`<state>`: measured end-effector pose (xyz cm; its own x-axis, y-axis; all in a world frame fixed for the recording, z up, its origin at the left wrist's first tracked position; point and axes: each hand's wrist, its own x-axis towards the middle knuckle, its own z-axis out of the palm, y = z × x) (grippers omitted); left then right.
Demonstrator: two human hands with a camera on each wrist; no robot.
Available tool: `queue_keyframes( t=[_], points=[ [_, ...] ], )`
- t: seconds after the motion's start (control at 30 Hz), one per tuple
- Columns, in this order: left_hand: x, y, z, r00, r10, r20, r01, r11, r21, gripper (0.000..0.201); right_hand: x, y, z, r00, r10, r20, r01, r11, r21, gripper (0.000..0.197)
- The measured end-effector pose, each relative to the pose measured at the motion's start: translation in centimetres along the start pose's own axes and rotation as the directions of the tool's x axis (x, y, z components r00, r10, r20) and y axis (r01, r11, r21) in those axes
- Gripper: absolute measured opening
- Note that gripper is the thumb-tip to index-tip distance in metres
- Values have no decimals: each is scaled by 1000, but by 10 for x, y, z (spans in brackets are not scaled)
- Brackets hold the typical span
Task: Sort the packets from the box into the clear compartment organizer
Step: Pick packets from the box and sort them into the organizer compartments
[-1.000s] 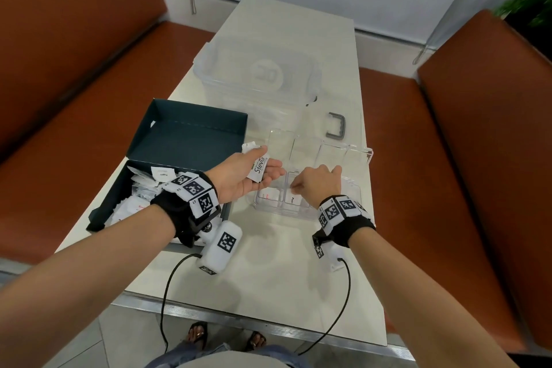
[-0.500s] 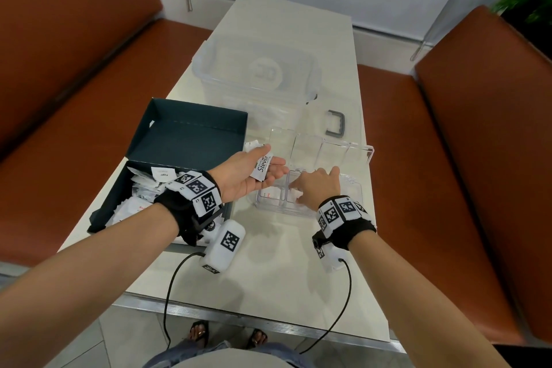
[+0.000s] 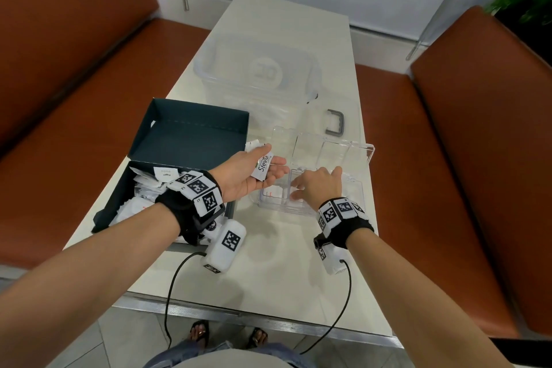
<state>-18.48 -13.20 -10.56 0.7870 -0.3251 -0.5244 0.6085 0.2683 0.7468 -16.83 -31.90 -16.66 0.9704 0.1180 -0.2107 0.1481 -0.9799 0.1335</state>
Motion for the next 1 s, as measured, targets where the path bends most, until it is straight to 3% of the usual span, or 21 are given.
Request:
queue_keyframes(
  t=[0.33, 0.5, 0.77, 1.0],
  points=[
    [-4, 0, 2, 1000, -1, 6, 1, 1000, 0, 43, -2, 2, -6, 999, -25, 20, 26, 1000, -10, 23],
    [-6, 0, 1, 1000, -2, 4, 2, 1000, 3, 43, -1, 6, -9, 997, -21, 69, 21, 1000, -8, 30],
    [-9, -1, 2, 1000, -3, 5, 3, 1000, 5, 43, 1, -4, 4, 999, 54, -7, -53, 998, 22, 27],
    [-12, 0, 2, 1000, -2, 8, 2, 1000, 4, 43, 3, -4, 1, 999, 42, 21, -42, 999, 13, 33]
  ],
)
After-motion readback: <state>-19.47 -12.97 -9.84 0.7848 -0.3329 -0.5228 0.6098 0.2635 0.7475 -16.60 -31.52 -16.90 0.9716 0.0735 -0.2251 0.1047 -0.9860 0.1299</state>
